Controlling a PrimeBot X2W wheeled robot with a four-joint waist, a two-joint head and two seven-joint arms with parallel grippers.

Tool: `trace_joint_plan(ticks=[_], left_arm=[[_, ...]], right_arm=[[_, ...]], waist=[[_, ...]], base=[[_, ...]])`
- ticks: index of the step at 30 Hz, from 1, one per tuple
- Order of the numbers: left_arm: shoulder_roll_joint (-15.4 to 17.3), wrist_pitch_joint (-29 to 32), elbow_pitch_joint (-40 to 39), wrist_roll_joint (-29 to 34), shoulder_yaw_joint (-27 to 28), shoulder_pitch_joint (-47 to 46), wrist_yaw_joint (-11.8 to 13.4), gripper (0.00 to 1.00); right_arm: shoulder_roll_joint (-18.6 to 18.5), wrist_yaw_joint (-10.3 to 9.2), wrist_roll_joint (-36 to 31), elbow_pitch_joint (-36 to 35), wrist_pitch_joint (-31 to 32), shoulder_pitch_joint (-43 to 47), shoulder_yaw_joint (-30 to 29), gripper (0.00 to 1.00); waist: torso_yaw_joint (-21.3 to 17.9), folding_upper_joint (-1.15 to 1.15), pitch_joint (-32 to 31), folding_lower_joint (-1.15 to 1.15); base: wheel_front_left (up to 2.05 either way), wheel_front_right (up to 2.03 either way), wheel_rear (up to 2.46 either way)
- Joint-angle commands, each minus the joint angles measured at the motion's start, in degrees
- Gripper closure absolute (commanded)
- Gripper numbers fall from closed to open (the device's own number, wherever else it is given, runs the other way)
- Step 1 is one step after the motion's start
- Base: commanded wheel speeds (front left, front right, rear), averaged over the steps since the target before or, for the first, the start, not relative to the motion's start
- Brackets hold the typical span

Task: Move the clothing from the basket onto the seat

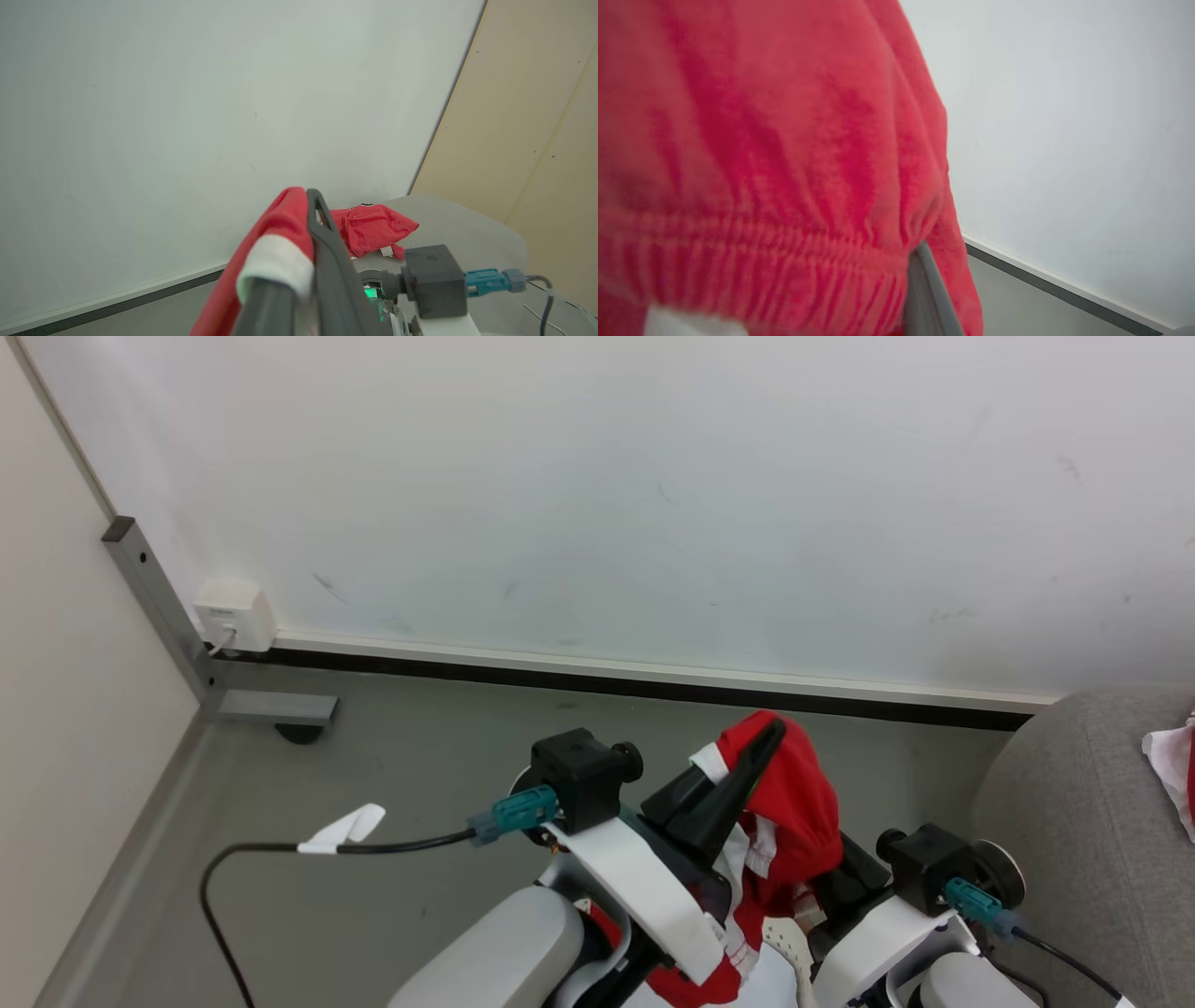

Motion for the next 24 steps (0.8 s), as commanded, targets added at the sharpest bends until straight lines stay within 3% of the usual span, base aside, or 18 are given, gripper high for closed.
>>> trace_joint_plan(ticks=[1, 14, 15, 17, 18, 24], left_arm=[[0.4, -0.5, 0.2, -0.7, 0.1, 0.7, 0.2, 1.00], [1.2, -1.5, 2.6, -0.7, 0.1, 1.1, 0.8, 1.00], [1.2, -1.6, 2.7, -0.7, 0.1, 1.1, 0.8, 0.91], [1.3, -1.4, 3.1, -0.7, -0.2, 1.3, 0.7, 0.43], [1.4, -1.3, 3.4, -0.7, -0.4, 1.5, 0.6, 0.02], [1.5, -1.9, 4.5, -1.1, -1.5, 2.8, 0.0, 0.00]], right_arm=[[-0.5, -0.13, 0.3, -0.3, -0.2, 1.0, -0.3, 1.00], [-1.0, -0.13, 1.0, -4.3, -0.2, 2.8, -5.3, 1.00], [-1.1, -0.13, 1.0, -4.6, -0.2, 2.8, -5.8, 1.00], [-1.1, -0.13, 1.4, -5.3, -0.2, 2.9, -6.9, 1.00], [-1.1, -0.13, 1.7, -5.8, -0.2, 3.0, -7.5, 1.00], [-2.8, -0.13, 3.1, -8.5, -0.2, 3.1, -11.8, 1.00]], waist=[[-0.1, 0.00, 0.0, 0.00], [-3.0, 0.00, 0.5, 0.00], [-3.4, 0.00, 0.5, 0.00], [-4.3, 0.00, 0.6, 0.00], [-4.8, 0.00, 0.7, 0.00], [-8.7, 0.00, 1.0, 0.00]], base=[[0.00, 0.00, 0.00], [0.00, 0.00, 0.00], [0.00, 0.00, 0.00], [0.00, 0.00, 0.00], [0.00, 0.00, 0.00], [0.00, 0.00, 0.00]])
